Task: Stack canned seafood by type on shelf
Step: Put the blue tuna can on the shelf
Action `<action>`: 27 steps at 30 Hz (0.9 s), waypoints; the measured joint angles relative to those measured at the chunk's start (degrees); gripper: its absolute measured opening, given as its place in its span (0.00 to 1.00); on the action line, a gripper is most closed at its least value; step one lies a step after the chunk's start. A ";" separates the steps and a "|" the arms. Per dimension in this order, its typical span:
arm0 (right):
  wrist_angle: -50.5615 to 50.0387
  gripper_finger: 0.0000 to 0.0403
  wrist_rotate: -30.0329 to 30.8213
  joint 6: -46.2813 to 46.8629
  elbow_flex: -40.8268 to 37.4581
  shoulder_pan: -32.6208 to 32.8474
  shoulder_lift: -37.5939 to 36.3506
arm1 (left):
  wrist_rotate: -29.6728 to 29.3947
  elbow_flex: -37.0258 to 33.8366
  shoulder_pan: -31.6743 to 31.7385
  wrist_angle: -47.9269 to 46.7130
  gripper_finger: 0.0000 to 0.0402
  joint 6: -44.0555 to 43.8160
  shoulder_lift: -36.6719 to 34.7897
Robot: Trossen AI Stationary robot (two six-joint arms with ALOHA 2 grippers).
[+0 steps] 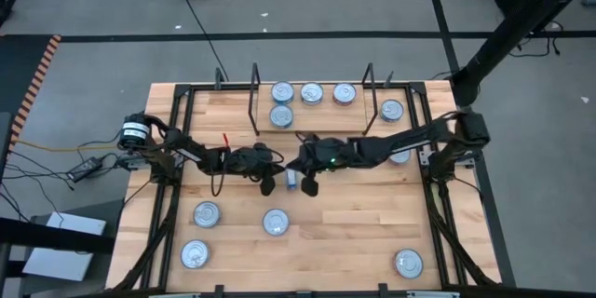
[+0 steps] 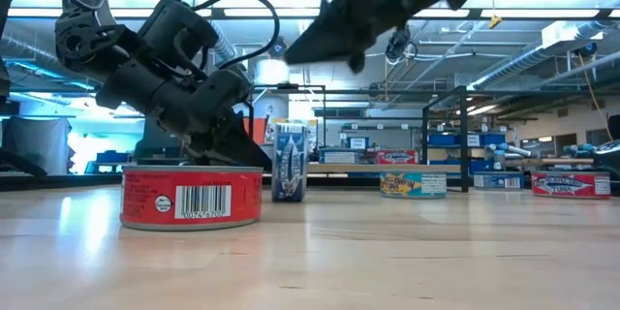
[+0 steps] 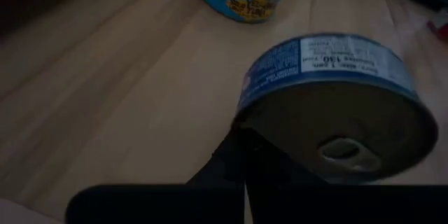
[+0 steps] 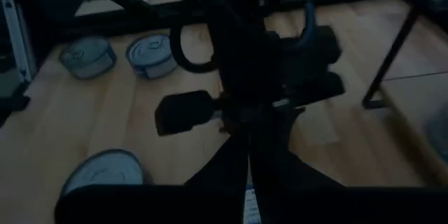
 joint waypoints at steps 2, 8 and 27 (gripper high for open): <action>-3.70 0.06 0.77 -0.79 0.00 -0.06 -2.57 | -1.89 0.00 -0.27 0.16 0.00 0.19 0.00; -13.56 0.02 1.37 -2.57 0.02 -0.46 -7.19 | -2.96 1.31 -0.49 0.44 0.00 4.88 0.00; -16.13 0.11 3.10 9.36 0.02 3.63 -7.12 | 6.40 8.39 1.82 -7.02 0.00 15.40 -0.49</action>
